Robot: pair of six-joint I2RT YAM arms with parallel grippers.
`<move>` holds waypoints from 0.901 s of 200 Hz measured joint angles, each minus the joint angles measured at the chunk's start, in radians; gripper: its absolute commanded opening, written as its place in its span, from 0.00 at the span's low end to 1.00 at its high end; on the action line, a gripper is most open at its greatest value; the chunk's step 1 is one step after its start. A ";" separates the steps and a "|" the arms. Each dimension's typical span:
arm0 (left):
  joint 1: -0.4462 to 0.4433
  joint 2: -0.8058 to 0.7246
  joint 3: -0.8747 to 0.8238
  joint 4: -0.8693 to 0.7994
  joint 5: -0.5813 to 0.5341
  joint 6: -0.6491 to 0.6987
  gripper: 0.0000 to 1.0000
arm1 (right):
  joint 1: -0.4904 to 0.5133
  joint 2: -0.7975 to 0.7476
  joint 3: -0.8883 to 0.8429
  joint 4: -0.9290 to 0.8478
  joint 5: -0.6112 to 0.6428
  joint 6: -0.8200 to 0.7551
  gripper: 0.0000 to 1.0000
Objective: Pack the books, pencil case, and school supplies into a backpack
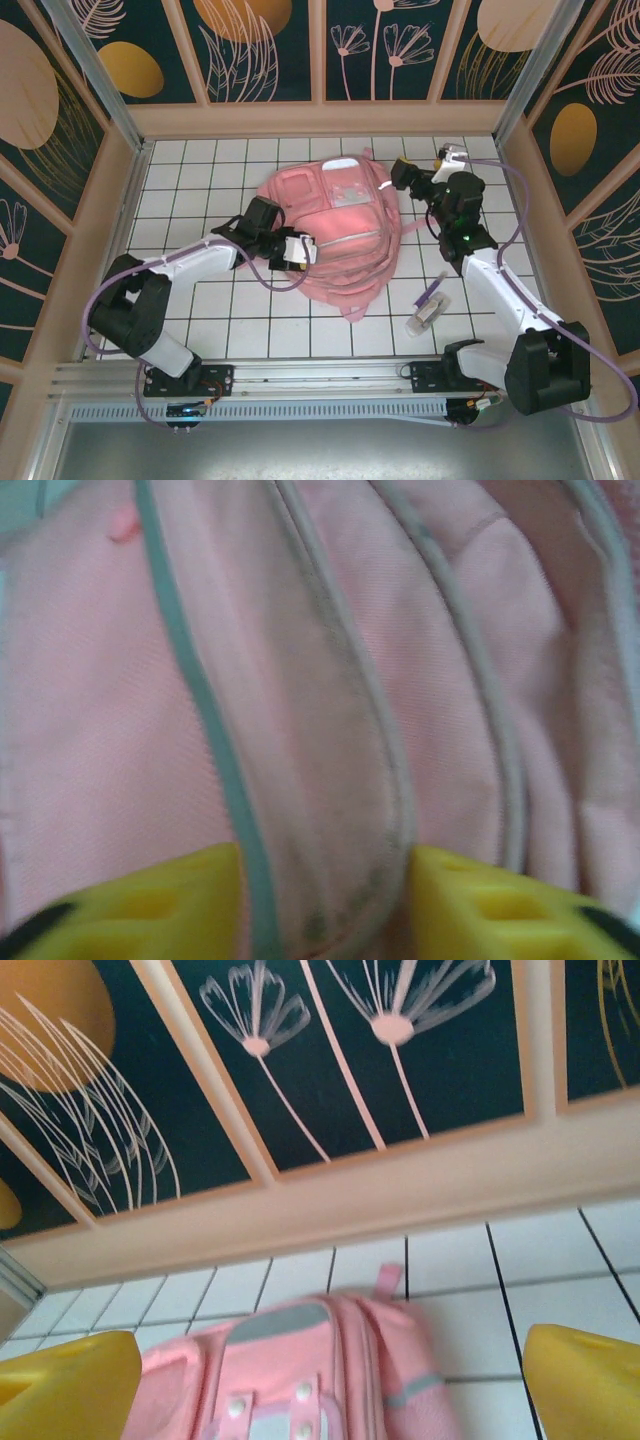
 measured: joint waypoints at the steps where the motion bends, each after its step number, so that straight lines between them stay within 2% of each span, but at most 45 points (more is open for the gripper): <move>1: -0.001 0.000 0.000 -0.002 -0.001 0.000 0.12 | 0.000 0.000 0.001 -0.004 0.000 0.002 0.95; 9: -0.006 0.006 0.010 -0.014 -0.006 -0.013 0.00 | 0.000 0.001 0.013 -0.072 0.013 0.040 0.96; 37: -0.007 0.011 0.097 -0.021 -0.019 -0.126 0.00 | -0.029 0.019 0.093 -0.378 0.134 0.244 0.99; 62: -0.005 0.011 0.167 0.028 -0.032 -0.301 0.00 | -0.134 0.025 0.109 -0.691 0.195 0.451 0.99; 84: 0.008 0.011 0.206 0.076 -0.030 -0.447 0.00 | -0.213 0.011 0.022 -0.873 0.168 0.560 0.92; 113: 0.033 0.013 0.211 0.132 0.002 -0.578 0.00 | -0.220 -0.031 -0.131 -1.059 0.057 0.619 0.85; 117: 0.037 0.014 0.211 0.133 0.019 -0.575 0.08 | -0.217 -0.035 -0.143 -1.074 0.045 0.621 0.84; 127: 0.040 0.019 0.211 0.129 0.069 -0.557 0.35 | -0.207 -0.043 -0.170 -1.107 0.022 0.625 0.81; 142: 0.025 0.031 0.211 0.103 0.117 -0.494 0.61 | -0.185 -0.051 -0.197 -1.136 -0.008 0.624 0.79; 150: 0.002 0.037 0.211 0.081 0.112 -0.459 0.69 | -0.175 -0.054 -0.206 -1.143 -0.018 0.624 0.77; 166: -0.052 0.052 0.211 0.050 0.086 -0.410 0.78 | -0.166 -0.066 -0.218 -1.152 -0.035 0.626 0.74; 180: -0.091 0.068 0.211 0.032 0.065 -0.376 0.79 | -0.160 -0.085 -0.222 -1.156 -0.047 0.628 0.73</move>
